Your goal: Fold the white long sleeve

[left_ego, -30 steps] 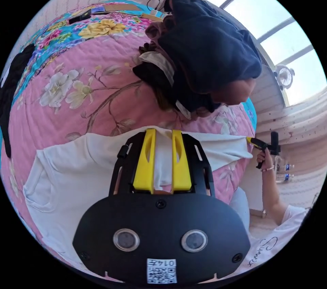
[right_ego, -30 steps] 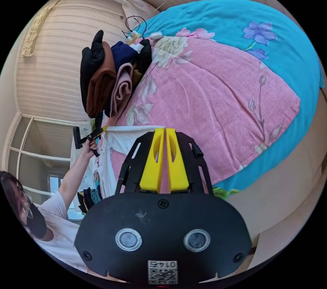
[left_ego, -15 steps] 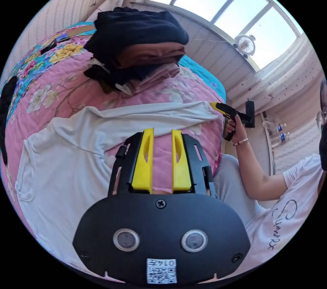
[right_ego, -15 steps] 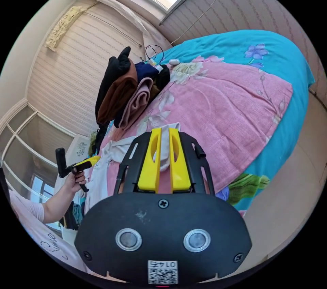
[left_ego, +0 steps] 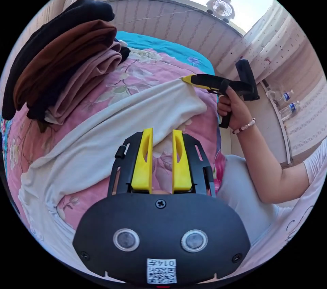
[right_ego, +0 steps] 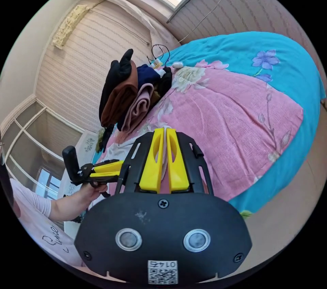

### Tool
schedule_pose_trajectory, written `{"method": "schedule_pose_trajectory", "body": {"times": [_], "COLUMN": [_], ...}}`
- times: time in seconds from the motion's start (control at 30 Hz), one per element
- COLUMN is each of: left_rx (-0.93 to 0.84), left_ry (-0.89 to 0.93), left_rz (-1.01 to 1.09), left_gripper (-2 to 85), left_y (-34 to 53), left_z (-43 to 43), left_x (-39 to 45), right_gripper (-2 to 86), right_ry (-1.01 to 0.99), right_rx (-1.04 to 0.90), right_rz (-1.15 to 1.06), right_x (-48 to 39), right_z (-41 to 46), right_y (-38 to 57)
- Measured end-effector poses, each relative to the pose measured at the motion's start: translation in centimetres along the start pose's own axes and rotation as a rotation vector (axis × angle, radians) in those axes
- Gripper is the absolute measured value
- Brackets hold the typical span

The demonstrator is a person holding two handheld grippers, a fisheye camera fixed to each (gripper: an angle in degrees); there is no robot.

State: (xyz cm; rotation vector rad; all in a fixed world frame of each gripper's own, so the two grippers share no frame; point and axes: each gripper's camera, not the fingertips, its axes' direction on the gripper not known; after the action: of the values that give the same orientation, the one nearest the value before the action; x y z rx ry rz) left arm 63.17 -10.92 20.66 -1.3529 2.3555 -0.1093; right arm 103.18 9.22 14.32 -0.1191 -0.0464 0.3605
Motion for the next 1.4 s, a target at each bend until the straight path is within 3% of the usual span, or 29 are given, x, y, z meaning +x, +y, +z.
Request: {"method": "schedule_pose_trajectory", "body": {"times": [0.1,0.27,0.43,0.6,0.7,0.77,0.83,0.97,1.2,1.4], "left_rx": [-0.073,-0.037,-0.128,-0.019,0.047,-0.048,-0.096,0.009,0.009,0.071], "left_ry": [-0.053,-0.068,-0.042,-0.037,-0.144,-0.148,-0.132,-0.108,-0.083,-0.028], "left_rz": [0.057,0.092,0.147,0.238,0.35,0.401,0.405,0.407,0.364,0.28], "left_gripper": [8.3,0.2,5.8,8.1,8.8,7.4,4.1,-0.4,3.6,5.8], "left_y": [0.1,1.7,3.1,2.7,2.4,2.6,3.3,5.6,10.0,19.6], "left_z": [2.3,2.0,1.2,-0.8,1.3,4.6,5.7,3.9,3.7,-4.8], "left_x": [2.0,4.0,5.7,10.2,14.1,15.5,16.0,17.5,17.3,17.2], "right_gripper": [0.6,0.5,0.6,0.6,0.6,0.6,0.6,0.5,0.5,1.0], "right_ry": [-0.029,-0.015,-0.04,-0.066,-0.066,-0.075,-0.086,-0.064,-0.024,-0.12], "right_rx": [0.034,0.02,-0.017,-0.003,-0.005,-0.004,0.002,0.045,-0.014,0.018], "right_rz": [0.026,0.031,0.083,0.099,0.1,0.101,0.098,0.073,0.102,0.154], "right_x": [0.7,0.2,-0.1,-1.2,-2.4,-3.4,-4.1,-6.6,-10.5,-14.4], "right_z": [0.0,1.0,2.0,2.5,3.0,3.4,3.6,3.6,6.3,8.0], "right_y": [0.5,0.8,1.3,2.2,2.7,3.2,3.6,4.6,6.0,8.3]}}
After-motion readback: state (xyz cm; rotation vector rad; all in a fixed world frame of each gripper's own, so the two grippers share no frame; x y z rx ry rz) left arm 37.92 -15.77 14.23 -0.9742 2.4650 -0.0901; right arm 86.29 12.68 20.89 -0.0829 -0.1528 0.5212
